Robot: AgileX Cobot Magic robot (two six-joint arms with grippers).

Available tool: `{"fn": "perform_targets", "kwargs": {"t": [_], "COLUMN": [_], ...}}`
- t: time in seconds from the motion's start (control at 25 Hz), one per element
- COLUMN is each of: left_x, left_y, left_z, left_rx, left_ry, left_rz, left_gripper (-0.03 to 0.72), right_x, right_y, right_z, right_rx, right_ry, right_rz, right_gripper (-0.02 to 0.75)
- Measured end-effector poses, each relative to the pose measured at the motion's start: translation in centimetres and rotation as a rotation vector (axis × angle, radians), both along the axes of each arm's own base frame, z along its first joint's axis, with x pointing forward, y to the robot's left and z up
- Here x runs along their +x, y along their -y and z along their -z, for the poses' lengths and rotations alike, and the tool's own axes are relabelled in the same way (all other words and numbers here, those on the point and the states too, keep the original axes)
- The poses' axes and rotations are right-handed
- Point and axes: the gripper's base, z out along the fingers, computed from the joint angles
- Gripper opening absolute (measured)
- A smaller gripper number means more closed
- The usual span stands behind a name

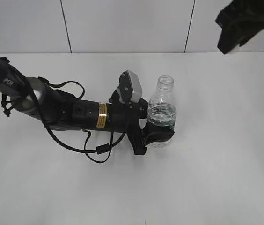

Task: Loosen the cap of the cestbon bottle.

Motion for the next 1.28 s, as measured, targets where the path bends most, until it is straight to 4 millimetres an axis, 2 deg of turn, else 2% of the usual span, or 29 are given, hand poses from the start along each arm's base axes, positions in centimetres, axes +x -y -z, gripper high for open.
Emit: {"fn": "perform_targets", "kwargs": {"t": [0.16, 0.36, 0.6, 0.8, 0.96, 1.28], "left_x": [0.0, 0.0, 0.0, 0.0, 0.0, 0.0], "left_y": [0.0, 0.0, 0.0, 0.0, 0.0, 0.0], "left_z": [0.0, 0.0, 0.0, 0.0, 0.0, 0.0], "left_rx": [0.000, 0.000, -0.001, -0.001, -0.001, -0.001], "left_ry": [0.000, 0.000, 0.000, 0.000, 0.000, 0.000], "left_rz": [0.000, 0.000, 0.000, 0.000, 0.000, 0.000], "left_gripper": [0.410, 0.410, 0.410, 0.410, 0.410, 0.410], "right_x": [0.4, 0.6, -0.1, -0.4, 0.2, 1.2], "right_y": [2.9, 4.4, 4.5, 4.6, 4.5, 4.1], "right_z": [2.4, 6.0, 10.7, 12.7, 14.3, 18.9], "right_rx": [0.004, 0.032, 0.096, 0.125, 0.127, 0.117], "right_ry": [-0.085, -0.085, -0.058, -0.020, -0.028, -0.113], "right_rz": [0.170, 0.293, 0.371, 0.420, 0.442, 0.480], "right_gripper": [0.293, 0.293, 0.293, 0.293, 0.293, 0.293]}}
